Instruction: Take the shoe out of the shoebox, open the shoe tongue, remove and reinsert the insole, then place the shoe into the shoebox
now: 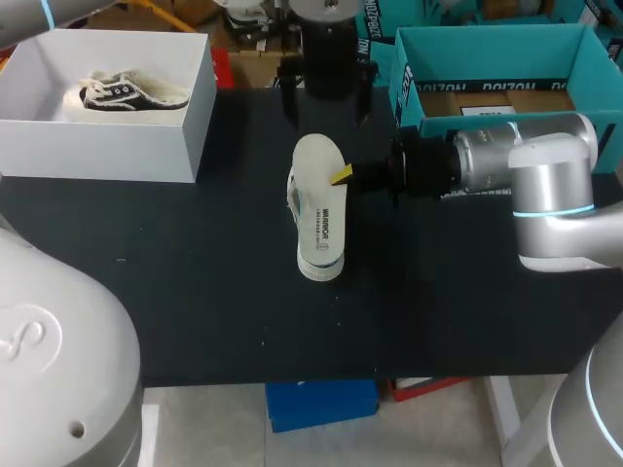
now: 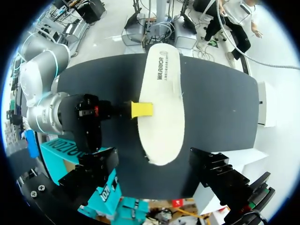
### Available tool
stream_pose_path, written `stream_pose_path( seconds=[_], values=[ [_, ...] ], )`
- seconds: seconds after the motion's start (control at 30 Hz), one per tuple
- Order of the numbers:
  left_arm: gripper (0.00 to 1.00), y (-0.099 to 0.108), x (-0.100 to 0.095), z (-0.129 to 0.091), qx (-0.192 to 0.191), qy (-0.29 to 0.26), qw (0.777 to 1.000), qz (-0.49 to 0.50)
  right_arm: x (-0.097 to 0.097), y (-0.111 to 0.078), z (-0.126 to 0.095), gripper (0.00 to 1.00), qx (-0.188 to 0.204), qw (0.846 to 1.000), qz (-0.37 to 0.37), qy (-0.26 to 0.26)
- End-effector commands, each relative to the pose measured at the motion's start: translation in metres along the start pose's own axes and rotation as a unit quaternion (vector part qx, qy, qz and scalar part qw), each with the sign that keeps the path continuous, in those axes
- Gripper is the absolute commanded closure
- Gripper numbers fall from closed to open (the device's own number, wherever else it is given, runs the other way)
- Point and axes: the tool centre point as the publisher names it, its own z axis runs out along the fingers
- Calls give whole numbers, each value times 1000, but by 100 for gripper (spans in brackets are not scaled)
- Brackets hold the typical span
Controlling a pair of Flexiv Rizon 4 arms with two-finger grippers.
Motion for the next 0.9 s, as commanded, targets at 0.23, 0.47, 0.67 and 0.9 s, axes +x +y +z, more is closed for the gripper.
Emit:
stream_pose_path(
  seconds=[0.23, 0.47, 0.67, 0.9],
  values=[
    [0, -46, 8, -16, -38, -6, 999, 1, 0, 0, 1, 100, 0, 1000, 0, -1],
    [0, -75, 9, -16, -40, -13, 999, 3, 0, 0, 1, 100, 0, 1000, 0, -1],
    [0, -99, 8, -16, -38, -23, 999, 8, 0, 0, 1, 100, 0, 1000, 0, -1],
    [0, -124, 10, -15, -38, -27, 999, 7, 0, 0, 1, 100, 0, 1000, 0, -1]
  ],
)
